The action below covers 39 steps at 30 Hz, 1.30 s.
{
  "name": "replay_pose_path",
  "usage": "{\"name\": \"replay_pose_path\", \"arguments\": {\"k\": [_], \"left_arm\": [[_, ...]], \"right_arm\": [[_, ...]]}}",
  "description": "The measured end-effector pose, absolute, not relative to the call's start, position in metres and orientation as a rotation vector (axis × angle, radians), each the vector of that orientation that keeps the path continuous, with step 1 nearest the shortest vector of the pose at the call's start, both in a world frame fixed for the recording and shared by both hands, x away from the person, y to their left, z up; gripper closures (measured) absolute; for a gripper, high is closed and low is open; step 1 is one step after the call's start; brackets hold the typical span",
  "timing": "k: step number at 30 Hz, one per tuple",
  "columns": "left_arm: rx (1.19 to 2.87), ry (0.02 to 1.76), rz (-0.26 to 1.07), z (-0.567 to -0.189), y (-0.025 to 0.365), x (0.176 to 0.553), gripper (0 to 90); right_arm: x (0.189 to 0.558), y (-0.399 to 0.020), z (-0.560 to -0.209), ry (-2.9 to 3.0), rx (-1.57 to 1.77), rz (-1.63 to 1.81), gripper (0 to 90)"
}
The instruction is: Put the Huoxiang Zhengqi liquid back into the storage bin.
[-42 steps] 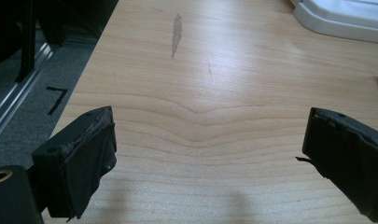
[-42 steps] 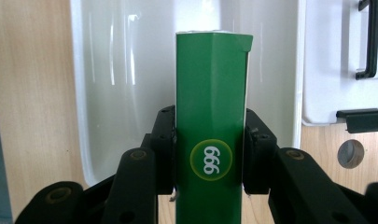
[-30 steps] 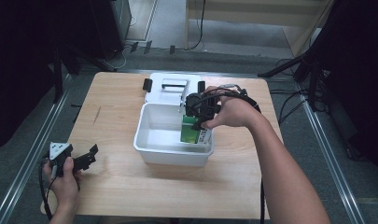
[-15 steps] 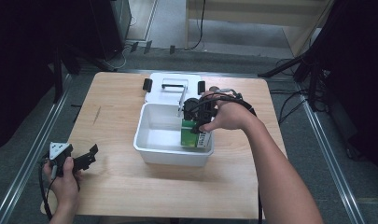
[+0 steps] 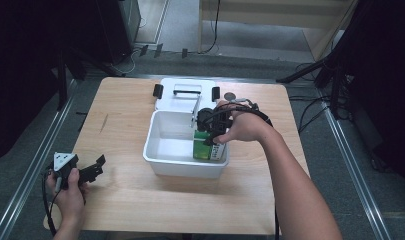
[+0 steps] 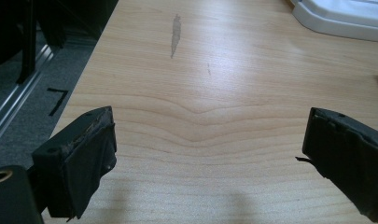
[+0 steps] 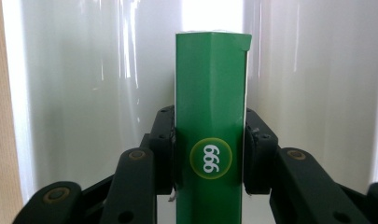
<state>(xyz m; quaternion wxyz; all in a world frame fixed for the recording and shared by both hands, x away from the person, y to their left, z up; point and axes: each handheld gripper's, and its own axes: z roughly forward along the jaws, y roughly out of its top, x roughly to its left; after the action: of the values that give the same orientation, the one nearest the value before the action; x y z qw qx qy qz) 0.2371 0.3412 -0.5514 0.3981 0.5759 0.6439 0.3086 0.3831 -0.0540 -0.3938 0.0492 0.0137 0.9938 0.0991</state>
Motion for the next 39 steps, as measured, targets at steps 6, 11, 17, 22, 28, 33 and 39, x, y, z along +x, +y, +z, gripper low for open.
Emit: {"name": "replay_pose_path", "arguments": {"k": [6, 11, 17, 22, 28, 33, 39], "left_arm": [[1.462, 1.629, 0.782, -0.551, 0.341, 0.237, 3.8], [1.462, 1.628, 0.783, -0.551, 0.341, 0.237, 3.8], [1.462, 1.628, 0.785, -0.551, 0.341, 0.237, 3.8], [1.461, 1.630, 0.784, -0.551, 0.340, 0.237, 3.8], [1.461, 1.629, 0.786, -0.551, 0.340, 0.237, 3.8], [1.464, 1.630, 0.783, -0.551, 0.340, 0.237, 3.8], [1.466, 1.628, 0.783, -0.551, 0.340, 0.237, 3.8]], "right_arm": [[0.384, -0.053, -0.395, 3.031, 0.063, 0.305, 60.1], [0.384, -0.058, -0.393, 3.002, 0.114, 0.307, 50.7], [0.384, -0.063, -0.390, 3.010, 0.185, 0.386, 40.3], [0.383, -0.065, -0.388, 3.009, 0.272, 0.429, 28.2], [0.381, -0.072, -0.381, 2.920, 0.427, 0.550, 15.6], [0.376, -0.081, -0.375, 2.845, 0.479, 0.653, 8.6], [0.375, -0.090, -0.373, 2.731, 0.611, 0.716, 0.0]]}}
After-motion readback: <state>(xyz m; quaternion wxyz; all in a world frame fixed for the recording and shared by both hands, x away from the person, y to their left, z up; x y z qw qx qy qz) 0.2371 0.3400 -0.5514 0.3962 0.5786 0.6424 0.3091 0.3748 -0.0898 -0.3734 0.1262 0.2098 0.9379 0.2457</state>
